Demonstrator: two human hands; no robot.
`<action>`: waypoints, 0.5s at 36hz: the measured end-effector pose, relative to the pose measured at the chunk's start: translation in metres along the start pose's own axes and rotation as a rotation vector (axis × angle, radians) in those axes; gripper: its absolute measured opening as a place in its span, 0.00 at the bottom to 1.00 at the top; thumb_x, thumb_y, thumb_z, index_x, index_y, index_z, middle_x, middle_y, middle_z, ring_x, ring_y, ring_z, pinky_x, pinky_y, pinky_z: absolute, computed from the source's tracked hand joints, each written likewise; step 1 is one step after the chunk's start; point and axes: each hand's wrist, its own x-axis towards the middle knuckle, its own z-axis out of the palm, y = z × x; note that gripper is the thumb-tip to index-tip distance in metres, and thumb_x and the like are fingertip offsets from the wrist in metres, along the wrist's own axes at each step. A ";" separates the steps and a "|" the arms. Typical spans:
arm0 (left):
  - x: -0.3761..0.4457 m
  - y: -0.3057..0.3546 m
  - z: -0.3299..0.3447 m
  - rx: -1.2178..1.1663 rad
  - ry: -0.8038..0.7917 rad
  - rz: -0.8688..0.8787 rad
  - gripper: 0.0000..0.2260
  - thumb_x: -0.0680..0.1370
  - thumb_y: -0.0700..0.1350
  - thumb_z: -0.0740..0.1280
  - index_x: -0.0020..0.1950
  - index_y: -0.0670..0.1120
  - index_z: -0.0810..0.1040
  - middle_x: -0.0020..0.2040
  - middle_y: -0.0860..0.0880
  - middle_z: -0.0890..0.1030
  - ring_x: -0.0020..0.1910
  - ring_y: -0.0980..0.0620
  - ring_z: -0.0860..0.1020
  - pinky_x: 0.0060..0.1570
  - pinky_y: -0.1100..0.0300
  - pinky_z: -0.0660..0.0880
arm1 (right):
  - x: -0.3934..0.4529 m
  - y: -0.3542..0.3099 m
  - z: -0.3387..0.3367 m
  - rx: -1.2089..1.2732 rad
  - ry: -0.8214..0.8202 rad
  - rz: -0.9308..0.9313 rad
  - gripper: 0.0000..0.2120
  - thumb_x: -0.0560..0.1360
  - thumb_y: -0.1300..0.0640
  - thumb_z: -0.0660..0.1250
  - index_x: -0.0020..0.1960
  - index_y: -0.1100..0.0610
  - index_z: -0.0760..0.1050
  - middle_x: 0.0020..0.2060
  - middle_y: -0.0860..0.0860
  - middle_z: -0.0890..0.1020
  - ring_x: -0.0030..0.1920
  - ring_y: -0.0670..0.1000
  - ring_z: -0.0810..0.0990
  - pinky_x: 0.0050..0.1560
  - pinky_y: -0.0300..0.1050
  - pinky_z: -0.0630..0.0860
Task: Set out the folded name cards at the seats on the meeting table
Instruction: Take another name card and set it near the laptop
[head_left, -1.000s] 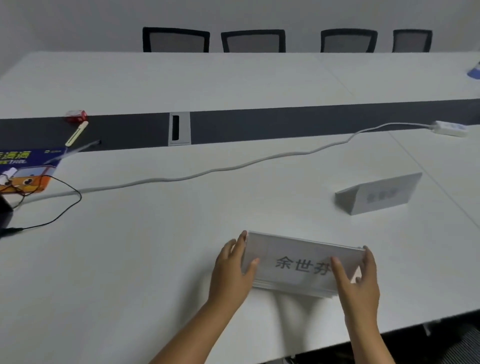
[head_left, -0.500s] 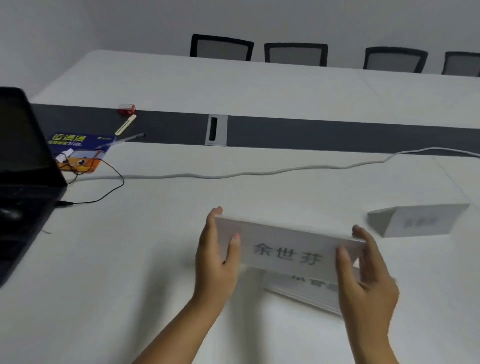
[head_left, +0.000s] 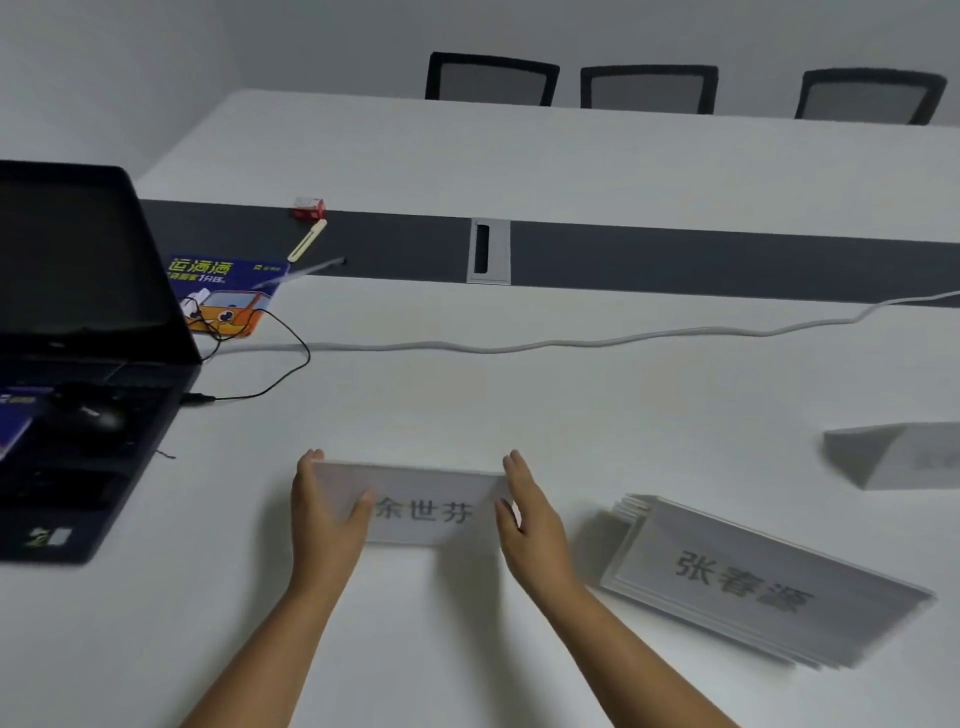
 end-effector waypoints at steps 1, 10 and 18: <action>0.003 -0.002 0.002 0.009 -0.005 -0.004 0.27 0.69 0.32 0.69 0.64 0.38 0.62 0.64 0.37 0.68 0.63 0.40 0.67 0.63 0.54 0.63 | 0.003 0.002 0.002 0.003 0.004 -0.006 0.24 0.77 0.66 0.54 0.71 0.56 0.56 0.68 0.42 0.55 0.72 0.46 0.58 0.63 0.24 0.51; 0.022 -0.010 0.016 -0.008 -0.044 -0.006 0.28 0.69 0.33 0.69 0.66 0.41 0.62 0.67 0.41 0.68 0.65 0.42 0.67 0.64 0.53 0.64 | 0.021 0.010 0.008 0.099 0.180 0.087 0.28 0.73 0.61 0.65 0.70 0.55 0.60 0.69 0.48 0.67 0.68 0.47 0.66 0.70 0.44 0.62; 0.035 -0.015 0.018 -0.053 -0.060 -0.008 0.30 0.70 0.33 0.69 0.68 0.43 0.61 0.69 0.44 0.67 0.68 0.46 0.65 0.67 0.54 0.62 | 0.034 0.013 0.016 0.105 0.239 0.146 0.24 0.73 0.60 0.65 0.68 0.57 0.65 0.67 0.51 0.70 0.67 0.50 0.68 0.68 0.42 0.63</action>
